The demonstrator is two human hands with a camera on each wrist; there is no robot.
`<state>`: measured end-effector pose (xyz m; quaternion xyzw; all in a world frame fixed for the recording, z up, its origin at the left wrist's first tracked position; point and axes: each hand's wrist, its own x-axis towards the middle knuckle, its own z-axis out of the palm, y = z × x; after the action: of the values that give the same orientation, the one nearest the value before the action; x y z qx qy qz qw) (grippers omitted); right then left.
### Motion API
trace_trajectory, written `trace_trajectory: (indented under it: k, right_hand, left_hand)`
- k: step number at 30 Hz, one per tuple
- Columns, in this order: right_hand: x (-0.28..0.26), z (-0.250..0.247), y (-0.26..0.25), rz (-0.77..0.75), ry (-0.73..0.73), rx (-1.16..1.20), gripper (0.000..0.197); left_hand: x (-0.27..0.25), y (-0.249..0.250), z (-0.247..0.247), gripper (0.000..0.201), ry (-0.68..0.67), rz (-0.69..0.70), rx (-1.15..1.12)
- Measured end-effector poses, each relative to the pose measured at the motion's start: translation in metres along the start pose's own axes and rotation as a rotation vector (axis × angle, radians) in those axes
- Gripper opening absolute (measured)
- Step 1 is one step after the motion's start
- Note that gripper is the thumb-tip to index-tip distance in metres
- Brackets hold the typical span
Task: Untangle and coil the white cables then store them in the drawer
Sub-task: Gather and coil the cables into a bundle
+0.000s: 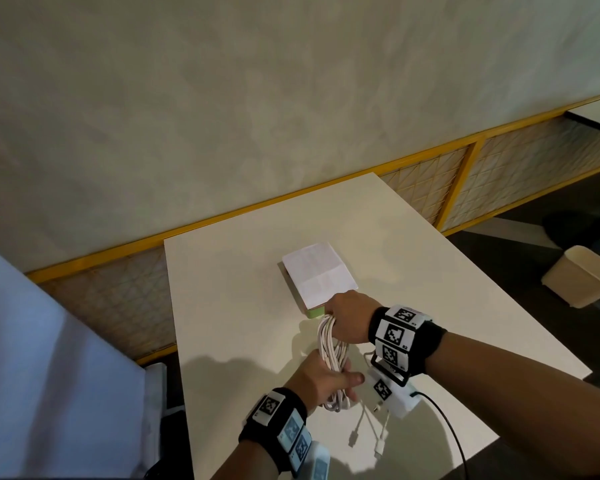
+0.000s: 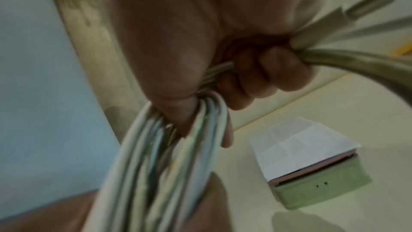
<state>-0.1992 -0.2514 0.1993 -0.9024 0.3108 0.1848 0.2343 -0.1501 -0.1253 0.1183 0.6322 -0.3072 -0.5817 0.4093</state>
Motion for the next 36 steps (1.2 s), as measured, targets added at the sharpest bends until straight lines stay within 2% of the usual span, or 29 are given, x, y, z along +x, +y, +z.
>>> trace_trajectory:
  k: [2, 5, 10, 16, 20, 23, 28, 30, 32, 33, 35, 36]
  right_hand:
    - [0.002, 0.002, -0.002, 0.038, -0.009, 0.038, 0.021]
    - [0.003, 0.001, -0.002, 0.072, -0.008, 0.085, 0.025]
    - [0.004, 0.001, -0.003, 0.038, -0.014, 0.176, 0.020]
    - [0.004, 0.005, -0.007, 0.044, 0.013, 0.325, 0.023]
    - [0.008, 0.013, -0.005, 0.085, 0.037, 0.411, 0.019]
    - [0.008, 0.016, -0.005, 0.108, 0.084, 0.432, 0.018]
    - [0.005, 0.020, -0.012, 0.095, 0.146, 0.401, 0.026]
    - [0.003, 0.021, -0.013, 0.092, 0.172, 0.410, 0.023]
    - [0.001, 0.022, -0.013, 0.091, 0.201, 0.478, 0.017]
    - [0.000, 0.022, -0.014, 0.082, 0.212, 0.518, 0.018]
    - [-0.001, 0.023, -0.015, 0.064, 0.220, 0.594, 0.024]
    - [-0.001, 0.023, -0.015, 0.051, 0.224, 0.642, 0.024]
  left_hand:
    - [-0.002, 0.001, 0.001, 0.016, 0.018, 0.003, -0.028]
    - [-0.004, 0.001, 0.005, 0.011, 0.036, 0.034, -0.082]
    - [-0.004, 0.000, 0.005, 0.032, 0.106, 0.034, -0.076]
    - [0.003, 0.005, 0.009, 0.035, 0.196, 0.093, -0.051]
    - [0.008, 0.008, 0.009, 0.017, 0.252, 0.060, -0.009]
    - [0.010, 0.011, 0.011, 0.026, 0.269, 0.028, 0.066]
    - [0.014, 0.010, 0.010, 0.027, 0.283, 0.019, 0.086]
    - [0.017, 0.009, 0.007, 0.029, 0.279, 0.008, 0.120]
    - [0.021, 0.007, 0.003, 0.022, 0.305, -0.019, 0.181]
    - [0.021, 0.008, 0.000, 0.029, 0.332, -0.032, 0.216]
    - [0.029, 0.000, -0.004, 0.061, 0.377, -0.044, 0.221]
    - [0.033, -0.005, -0.005, 0.066, 0.380, -0.032, 0.228]
